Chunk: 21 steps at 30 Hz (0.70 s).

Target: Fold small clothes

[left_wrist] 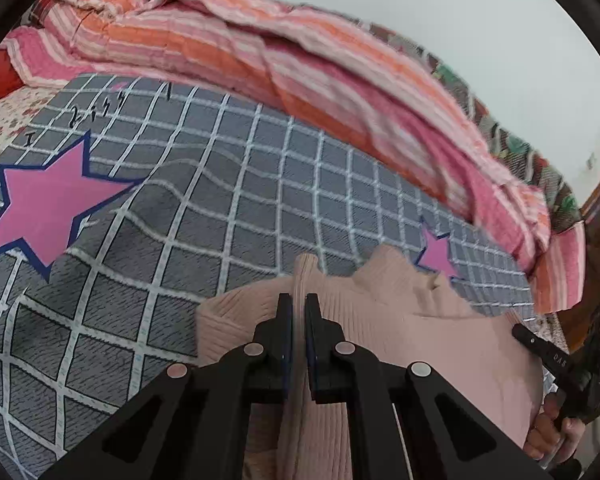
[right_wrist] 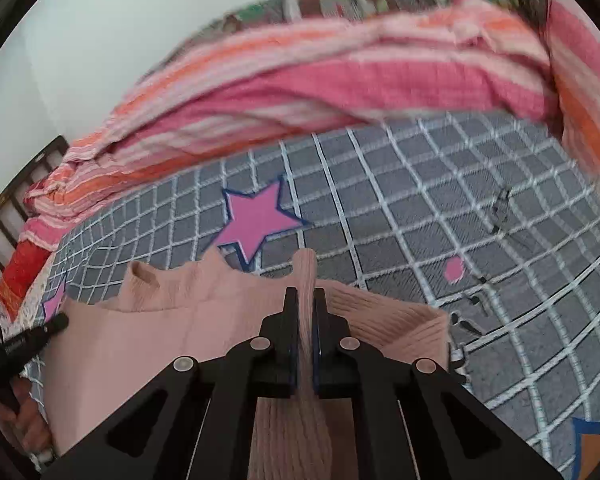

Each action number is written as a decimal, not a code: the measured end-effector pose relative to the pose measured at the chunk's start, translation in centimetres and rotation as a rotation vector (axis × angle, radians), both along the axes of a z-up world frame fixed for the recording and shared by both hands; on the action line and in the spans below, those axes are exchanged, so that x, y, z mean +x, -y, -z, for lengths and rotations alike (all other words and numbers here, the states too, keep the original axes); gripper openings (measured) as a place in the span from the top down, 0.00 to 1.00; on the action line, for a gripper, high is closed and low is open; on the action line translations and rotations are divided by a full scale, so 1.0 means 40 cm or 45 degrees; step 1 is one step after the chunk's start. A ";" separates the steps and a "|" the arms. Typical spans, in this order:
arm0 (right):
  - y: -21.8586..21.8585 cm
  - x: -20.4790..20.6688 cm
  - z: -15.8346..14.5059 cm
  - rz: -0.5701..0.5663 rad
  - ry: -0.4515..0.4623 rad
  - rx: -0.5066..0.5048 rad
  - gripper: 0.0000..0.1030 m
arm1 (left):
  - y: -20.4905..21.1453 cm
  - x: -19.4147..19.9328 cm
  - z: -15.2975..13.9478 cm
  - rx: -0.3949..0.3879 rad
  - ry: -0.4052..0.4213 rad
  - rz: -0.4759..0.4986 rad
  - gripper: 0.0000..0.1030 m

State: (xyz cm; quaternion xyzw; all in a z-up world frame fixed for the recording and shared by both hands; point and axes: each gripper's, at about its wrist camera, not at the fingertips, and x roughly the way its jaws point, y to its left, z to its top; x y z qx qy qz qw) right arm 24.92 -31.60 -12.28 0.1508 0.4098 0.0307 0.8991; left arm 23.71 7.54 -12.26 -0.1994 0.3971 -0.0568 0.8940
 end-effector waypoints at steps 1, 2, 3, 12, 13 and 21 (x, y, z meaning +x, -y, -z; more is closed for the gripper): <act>0.001 0.010 0.020 0.009 -0.042 0.001 0.95 | -0.003 0.000 0.004 -0.004 -0.006 -0.006 0.93; 0.003 0.018 0.038 0.012 -0.082 0.002 0.95 | -0.007 -0.001 0.010 -0.011 -0.016 -0.013 0.93; 0.002 0.022 0.055 0.009 -0.116 0.001 0.95 | -0.011 0.001 0.015 -0.015 -0.033 -0.017 0.92; -0.069 -0.086 -0.052 -0.042 -0.029 -0.089 0.65 | -0.071 -0.068 -0.027 -0.020 -0.011 -0.009 0.46; -0.101 -0.112 -0.068 -0.076 0.000 -0.095 0.64 | -0.081 -0.084 -0.030 -0.017 0.014 -0.016 0.45; -0.329 -0.183 -0.018 -0.324 0.005 -0.207 0.64 | -0.161 -0.158 0.030 0.069 -0.005 -0.076 0.45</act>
